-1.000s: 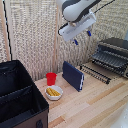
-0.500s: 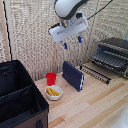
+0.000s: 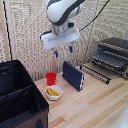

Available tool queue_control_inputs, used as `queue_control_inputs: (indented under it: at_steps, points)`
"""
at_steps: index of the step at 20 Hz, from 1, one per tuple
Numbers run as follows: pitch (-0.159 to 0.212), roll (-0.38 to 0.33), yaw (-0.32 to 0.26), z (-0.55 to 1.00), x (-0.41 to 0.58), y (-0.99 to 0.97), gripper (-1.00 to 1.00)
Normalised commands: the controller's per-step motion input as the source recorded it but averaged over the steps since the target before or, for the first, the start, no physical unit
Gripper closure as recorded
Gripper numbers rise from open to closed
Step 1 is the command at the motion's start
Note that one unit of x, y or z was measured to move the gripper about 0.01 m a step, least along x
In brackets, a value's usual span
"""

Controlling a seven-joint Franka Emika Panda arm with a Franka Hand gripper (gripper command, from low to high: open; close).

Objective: Gently stretch your hand towards the oven tray's handle, obtaining a firm grip, and draw it cautiously out of the oven. Transition your grip to the hot dog bowl, gingerly seizing the edge, and elevate it from the surface. Hover the bowl over the tray, delicately lower it, and temper your grip, establishing the bowl's equilibrium.

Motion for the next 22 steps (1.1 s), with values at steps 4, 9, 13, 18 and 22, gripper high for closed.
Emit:
queue_control_inputs:
  at_steps: [4, 9, 13, 18, 22]
  points:
    - [0.041, 0.003, -0.029, -0.44, -0.076, 0.53, -1.0]
    - [0.013, 0.0, 0.0, -0.38, -0.162, 0.24, -1.0]
    - [-0.031, 0.029, 0.0, -0.22, -0.293, -0.05, -1.0]
    - [-0.139, 0.117, 0.0, -0.25, -0.277, -0.12, -1.0]
    - [-0.234, 0.169, 0.0, -0.35, -0.261, -0.07, -1.0]
